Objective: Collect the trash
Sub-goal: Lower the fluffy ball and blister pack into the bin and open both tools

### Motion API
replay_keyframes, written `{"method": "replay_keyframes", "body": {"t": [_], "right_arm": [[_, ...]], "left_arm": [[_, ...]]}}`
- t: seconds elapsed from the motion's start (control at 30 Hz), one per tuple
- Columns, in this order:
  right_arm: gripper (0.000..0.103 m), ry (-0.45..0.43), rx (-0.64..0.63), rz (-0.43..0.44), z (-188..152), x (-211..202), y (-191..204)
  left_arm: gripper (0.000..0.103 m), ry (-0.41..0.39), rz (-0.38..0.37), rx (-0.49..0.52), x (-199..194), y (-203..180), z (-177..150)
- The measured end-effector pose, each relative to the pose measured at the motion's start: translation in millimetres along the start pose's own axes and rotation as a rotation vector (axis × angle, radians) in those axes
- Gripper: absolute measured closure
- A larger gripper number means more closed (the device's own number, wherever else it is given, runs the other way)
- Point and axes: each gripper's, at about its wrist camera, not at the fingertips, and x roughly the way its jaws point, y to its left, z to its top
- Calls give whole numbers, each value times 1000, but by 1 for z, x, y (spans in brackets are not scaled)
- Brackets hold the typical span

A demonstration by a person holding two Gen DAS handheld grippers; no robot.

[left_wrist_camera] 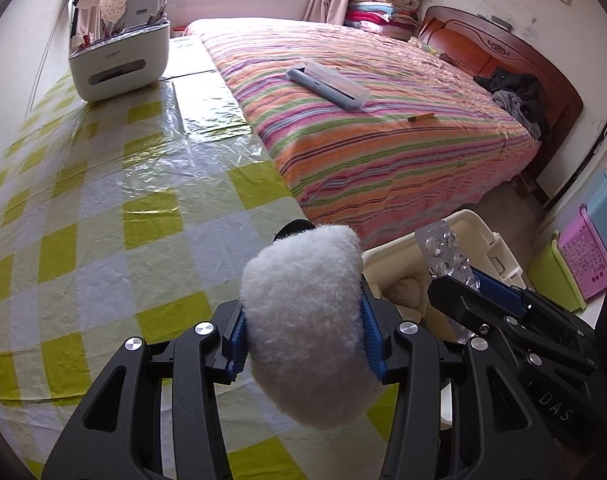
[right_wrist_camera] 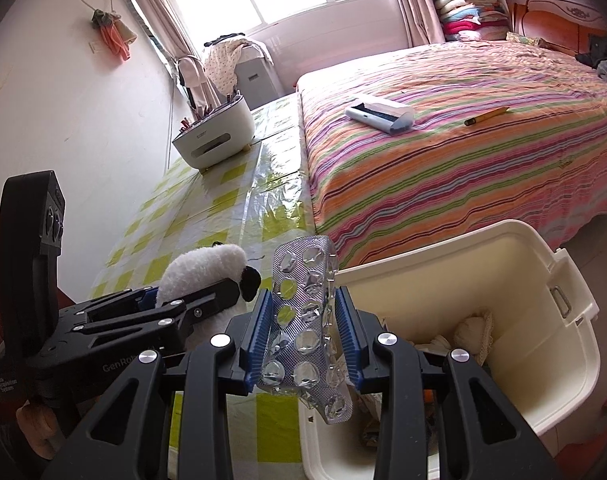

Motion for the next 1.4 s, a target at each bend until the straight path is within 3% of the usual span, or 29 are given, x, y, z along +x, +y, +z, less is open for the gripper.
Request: {"method": "replay_keyframes", "body": {"t": [0.53,0.9,1.0,1.07,1.17,1.2,1.4], "right_arm": [[71,-35,47,-44,2,-17,-27],[68,-77,131,-127,7,-30,-58],[68,-91,151,-146,8,-35,-64],[66,-101,170,-158,8,-37,-69],[55,-113,193,-160,8,-42,-73],[49,-123,201,-165,8,-44,-75],[48,-149,178,-192,0,-54,-69]], "left_arm": [[57,42,-52,57,18,-39,-5],[54,54,-80,106,30,-60,-4],[49,54,-83,125,33,-65,-5],[36,62,-90,142,35,-68,-7],[25,46,-90,157,33,-72,-9],[24,42,-89,162,32,-73,-10],[23,-5,-39,161,11,-65,-14]]}}
